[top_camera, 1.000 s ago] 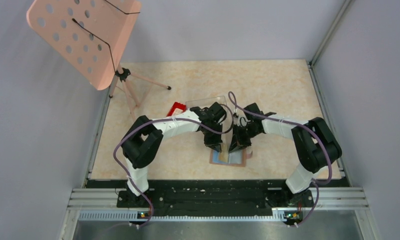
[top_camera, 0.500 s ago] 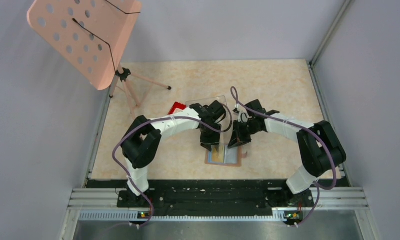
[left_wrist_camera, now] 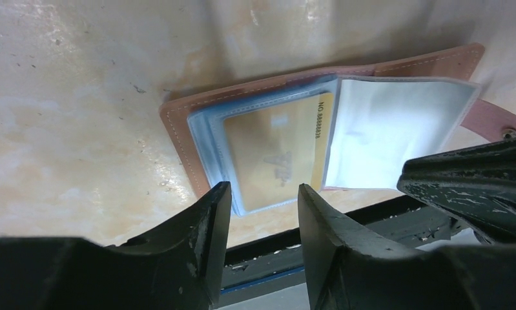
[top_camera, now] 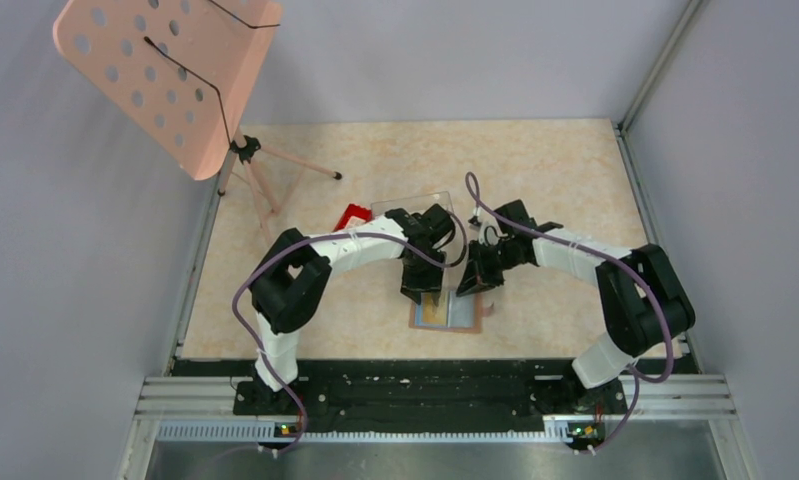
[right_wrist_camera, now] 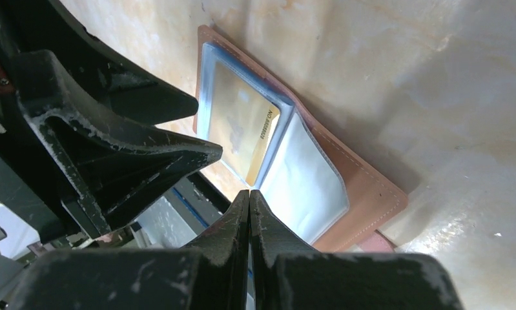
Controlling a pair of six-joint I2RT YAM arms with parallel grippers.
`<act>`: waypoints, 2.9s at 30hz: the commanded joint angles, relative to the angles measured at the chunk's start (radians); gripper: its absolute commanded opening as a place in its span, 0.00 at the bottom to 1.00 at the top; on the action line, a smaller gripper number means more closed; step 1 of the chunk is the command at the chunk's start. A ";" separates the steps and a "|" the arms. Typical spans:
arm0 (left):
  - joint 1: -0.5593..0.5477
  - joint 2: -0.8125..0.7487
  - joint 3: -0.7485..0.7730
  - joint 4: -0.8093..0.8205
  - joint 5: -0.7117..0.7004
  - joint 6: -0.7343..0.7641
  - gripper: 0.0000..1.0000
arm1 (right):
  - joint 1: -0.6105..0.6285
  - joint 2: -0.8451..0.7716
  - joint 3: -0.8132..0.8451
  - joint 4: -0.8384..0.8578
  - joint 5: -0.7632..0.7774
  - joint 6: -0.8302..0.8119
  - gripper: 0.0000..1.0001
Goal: Put the credit cards into the card holder
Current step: Insert the credit card into the card holder.
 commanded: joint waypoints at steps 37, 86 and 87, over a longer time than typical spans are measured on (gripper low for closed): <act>0.004 0.001 0.015 0.105 0.124 0.001 0.02 | 0.104 0.158 0.020 0.091 -0.012 0.019 0.00; -0.037 0.052 0.082 0.243 0.291 -0.067 0.44 | -0.103 -0.130 0.022 0.003 0.039 0.010 0.00; -0.035 0.034 0.073 0.258 0.285 -0.067 0.45 | -0.103 -0.124 0.031 -0.006 0.045 0.005 0.00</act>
